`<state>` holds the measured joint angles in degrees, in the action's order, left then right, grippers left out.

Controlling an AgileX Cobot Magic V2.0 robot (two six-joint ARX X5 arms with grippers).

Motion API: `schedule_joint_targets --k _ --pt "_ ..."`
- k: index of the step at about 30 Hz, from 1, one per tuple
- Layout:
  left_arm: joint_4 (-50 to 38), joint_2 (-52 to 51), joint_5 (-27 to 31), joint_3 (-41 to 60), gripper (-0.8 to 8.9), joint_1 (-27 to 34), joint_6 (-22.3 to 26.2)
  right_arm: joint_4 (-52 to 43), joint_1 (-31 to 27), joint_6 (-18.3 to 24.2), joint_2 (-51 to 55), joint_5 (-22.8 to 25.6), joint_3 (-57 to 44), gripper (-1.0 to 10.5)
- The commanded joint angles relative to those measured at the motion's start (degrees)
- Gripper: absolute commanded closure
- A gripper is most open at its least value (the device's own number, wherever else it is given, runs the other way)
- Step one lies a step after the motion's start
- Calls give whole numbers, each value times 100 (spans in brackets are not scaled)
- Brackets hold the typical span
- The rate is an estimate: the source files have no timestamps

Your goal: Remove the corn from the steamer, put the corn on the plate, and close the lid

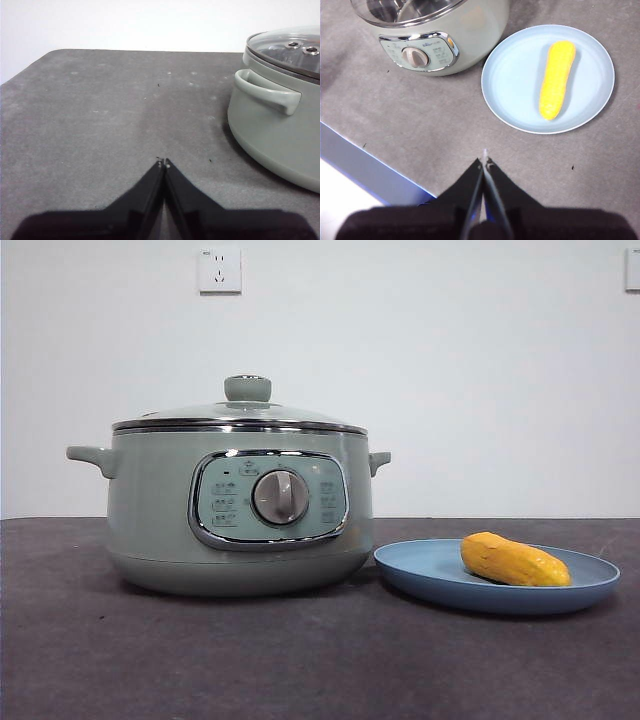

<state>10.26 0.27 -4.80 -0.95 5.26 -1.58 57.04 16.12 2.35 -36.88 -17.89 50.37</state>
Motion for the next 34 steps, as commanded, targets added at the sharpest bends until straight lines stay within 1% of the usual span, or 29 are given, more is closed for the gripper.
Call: schedule_joint_targets --k 1,13,15,16,18,21,24,29,33,34 --pt "-26 -11 22 76 817 15 -57 -35 11 11 2 2 -33 946" --pt "-26 -11 20 76 817 15 -57 -35 11 13 15 2 -33 946" --pt "-26 -11 20 76 817 15 -57 -109 -11 243 81 55 -33 946" --pt "-26 -11 22 76 817 15 -57 -256 -28 264 144 35 -33 946" --pt "-26 -11 20 76 817 15 -57 -623 -79 260 284 20 -46 946" --pt "-26 -11 20 76 817 15 -57 -1541 -221 225 625 -20 -223 946" --pt "-26 -11 20 76 817 15 -57 -2476 -509 -55 1056 -9 -734 946" --pt "-26 -11 22 76 817 15 -57 -3976 -1064 -101 1928 24 -2190 946" --pt "-26 -11 20 76 817 15 -57 -4852 -1294 -101 2608 50 -3289 946" --pt "-26 -11 22 76 817 15 -57 -5027 -1320 -103 2778 170 -3571 946"
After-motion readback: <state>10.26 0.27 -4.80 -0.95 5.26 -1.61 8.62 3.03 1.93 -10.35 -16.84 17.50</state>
